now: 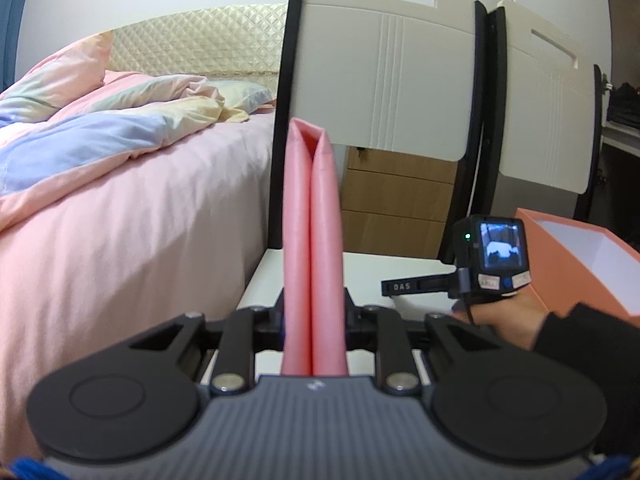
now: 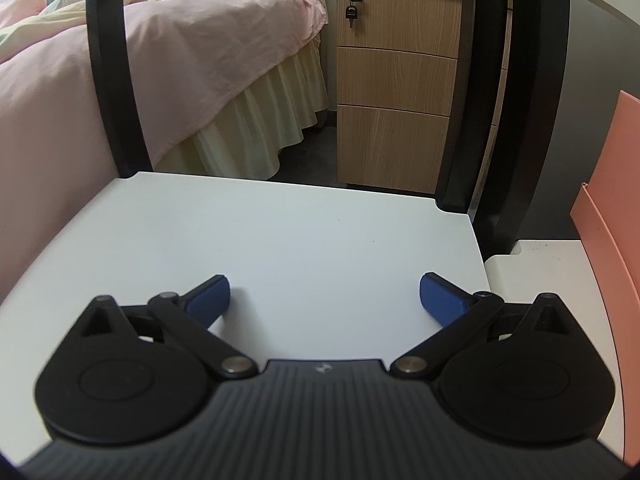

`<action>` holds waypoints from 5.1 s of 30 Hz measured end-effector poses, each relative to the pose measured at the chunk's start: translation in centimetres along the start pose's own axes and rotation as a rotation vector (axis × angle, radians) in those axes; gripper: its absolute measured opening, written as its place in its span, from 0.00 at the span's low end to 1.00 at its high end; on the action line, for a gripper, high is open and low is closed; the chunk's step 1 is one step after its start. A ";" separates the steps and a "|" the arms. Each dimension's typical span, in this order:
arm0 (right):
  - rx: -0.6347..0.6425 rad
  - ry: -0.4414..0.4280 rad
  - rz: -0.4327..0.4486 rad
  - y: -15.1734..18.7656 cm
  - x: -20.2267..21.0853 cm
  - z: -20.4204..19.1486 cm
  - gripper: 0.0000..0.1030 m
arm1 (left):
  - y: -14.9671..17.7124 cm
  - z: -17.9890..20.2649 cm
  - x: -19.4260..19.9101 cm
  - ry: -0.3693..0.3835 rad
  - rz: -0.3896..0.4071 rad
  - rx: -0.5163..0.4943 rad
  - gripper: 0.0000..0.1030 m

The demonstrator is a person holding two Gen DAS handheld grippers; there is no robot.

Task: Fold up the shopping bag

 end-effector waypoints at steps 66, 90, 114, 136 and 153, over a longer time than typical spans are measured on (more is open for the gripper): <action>-0.005 0.006 0.001 0.2 0.1 -0.1 1.00 | 0.0 -3.5 2.7 0.003 0.066 0.166 0.24; -0.082 -0.081 0.058 -1.3 3.0 0.0 1.00 | 0.6 -0.7 2.4 0.074 0.042 0.097 0.24; 0.352 -0.149 -0.246 -8.0 19.2 23.0 0.65 | -2.5 6.2 -2.5 0.235 0.091 0.041 0.26; 0.716 -0.258 -0.809 3.5 13.8 24.0 0.19 | -1.2 8.2 -7.5 0.262 0.014 -0.086 0.27; 0.634 -0.044 -0.429 -6.1 19.5 21.2 0.09 | -1.8 6.0 -3.2 0.185 0.169 -0.141 0.24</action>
Point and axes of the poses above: each gripper's, at about its wrist camera, not at the fingertips, and x roughly against the way its jaws point, z to its right, y to its underside, the point moved 8 cm from there along -x, roughly the way its jaws point, and after that the axes turned 10 degrees about -x, right-handed, at the moved point
